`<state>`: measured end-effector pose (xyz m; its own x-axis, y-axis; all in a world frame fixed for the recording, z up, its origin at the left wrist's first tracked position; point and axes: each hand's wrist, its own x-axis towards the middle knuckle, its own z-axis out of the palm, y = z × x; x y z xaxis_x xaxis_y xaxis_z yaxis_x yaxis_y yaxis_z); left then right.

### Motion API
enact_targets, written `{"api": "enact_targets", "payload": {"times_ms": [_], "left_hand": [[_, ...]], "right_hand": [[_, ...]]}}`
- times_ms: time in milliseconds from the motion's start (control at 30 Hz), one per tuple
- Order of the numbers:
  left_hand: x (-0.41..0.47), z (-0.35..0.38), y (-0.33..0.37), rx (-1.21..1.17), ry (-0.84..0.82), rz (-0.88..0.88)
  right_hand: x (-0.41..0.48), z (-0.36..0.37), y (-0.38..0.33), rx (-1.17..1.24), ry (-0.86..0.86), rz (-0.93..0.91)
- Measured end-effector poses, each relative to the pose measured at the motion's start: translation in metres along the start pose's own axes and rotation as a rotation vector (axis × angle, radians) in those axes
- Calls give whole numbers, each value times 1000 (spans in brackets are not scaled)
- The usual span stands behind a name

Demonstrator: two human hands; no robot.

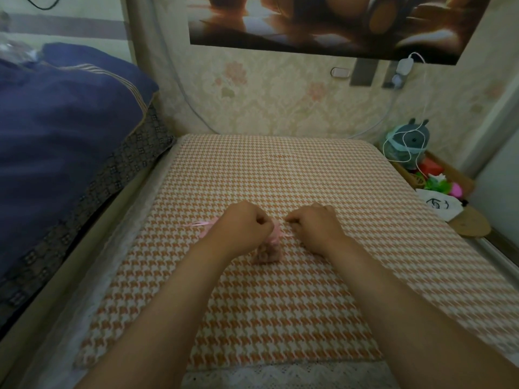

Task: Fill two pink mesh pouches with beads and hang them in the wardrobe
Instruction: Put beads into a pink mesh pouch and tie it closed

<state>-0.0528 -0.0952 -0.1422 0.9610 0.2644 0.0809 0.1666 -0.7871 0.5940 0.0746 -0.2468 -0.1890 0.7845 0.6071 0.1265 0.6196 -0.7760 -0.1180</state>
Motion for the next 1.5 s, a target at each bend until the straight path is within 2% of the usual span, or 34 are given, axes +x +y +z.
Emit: {"api": "enact_targets", "payload": {"times_ms": [167, 267, 333, 400, 633, 733, 833, 933, 1100, 1233, 1500], "left_hand": [[-2, -4, 3, -66, 8, -9], [-3, -5, 0, -111, -5, -30], [-4, -6, -2, -119, -13, -26], [-6, -6, -2, -140, -5, -14], [-11, -1, -1, -173, 34, -42], [-12, -2, -2, -187, 53, -34], [-12, -2, -2, -185, 41, -27], [-12, 0, -2, -185, 40, -30], [-11, 2, 1, -118, 15, -6], [-8, 5, 0, -136, 2, -36], [-8, 2, -5, -171, -18, 17]], "right_hand": [[-1, -3, -3, 61, 77, -21], [-5, -20, -9, 286, 212, -17], [-11, -38, -19, 498, 245, -23], [-19, -53, -33, 601, 237, -66], [-40, -55, -46, 359, 142, -208], [-43, -54, -42, 363, 114, -215], [-43, -55, -34, 422, 142, -191], [-44, -54, -17, 365, 136, -79], [-46, -41, 8, 298, -87, 39], [-46, -33, 12, 173, -136, 11], [-38, -25, 4, 57, -105, -79]]}}
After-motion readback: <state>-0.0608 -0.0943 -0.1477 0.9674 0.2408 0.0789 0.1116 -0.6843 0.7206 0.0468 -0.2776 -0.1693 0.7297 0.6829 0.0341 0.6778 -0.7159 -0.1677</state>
